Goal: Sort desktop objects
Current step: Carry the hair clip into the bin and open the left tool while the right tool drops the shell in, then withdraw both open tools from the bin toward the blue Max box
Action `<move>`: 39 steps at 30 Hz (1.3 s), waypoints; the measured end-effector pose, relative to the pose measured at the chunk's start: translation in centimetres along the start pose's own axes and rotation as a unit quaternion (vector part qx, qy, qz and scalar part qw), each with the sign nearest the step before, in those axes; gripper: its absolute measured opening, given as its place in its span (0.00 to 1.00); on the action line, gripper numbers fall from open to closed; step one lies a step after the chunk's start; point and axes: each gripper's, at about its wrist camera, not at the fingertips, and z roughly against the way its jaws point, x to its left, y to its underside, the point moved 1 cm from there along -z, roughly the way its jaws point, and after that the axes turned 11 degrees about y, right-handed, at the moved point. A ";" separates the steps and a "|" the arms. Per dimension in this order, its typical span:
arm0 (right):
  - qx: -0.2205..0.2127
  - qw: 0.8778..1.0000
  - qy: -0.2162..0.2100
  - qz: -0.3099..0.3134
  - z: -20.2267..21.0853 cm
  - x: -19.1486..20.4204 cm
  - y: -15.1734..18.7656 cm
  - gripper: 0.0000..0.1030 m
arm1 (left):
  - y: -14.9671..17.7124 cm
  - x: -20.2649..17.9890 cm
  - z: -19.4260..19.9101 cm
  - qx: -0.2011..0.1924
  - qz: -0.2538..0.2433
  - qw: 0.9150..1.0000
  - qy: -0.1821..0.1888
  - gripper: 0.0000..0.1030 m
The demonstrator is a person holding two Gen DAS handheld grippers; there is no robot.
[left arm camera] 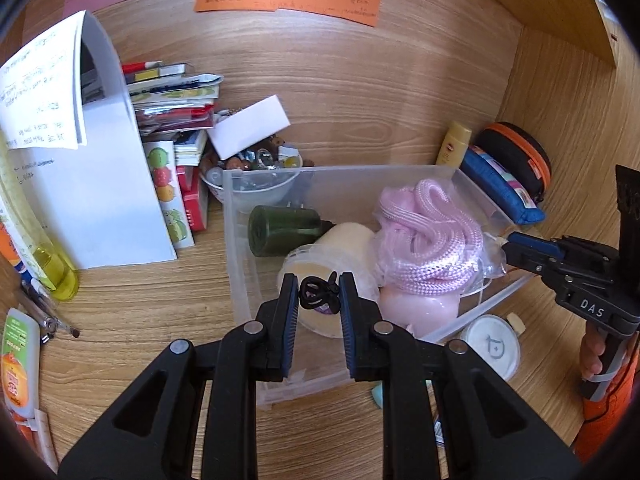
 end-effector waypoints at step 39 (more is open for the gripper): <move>-0.082 0.995 0.048 0.034 4.1 1.3 0.0 0.73 | 0.4 -2.9 5.0 -0.058 -0.029 0.996 -0.062 0.95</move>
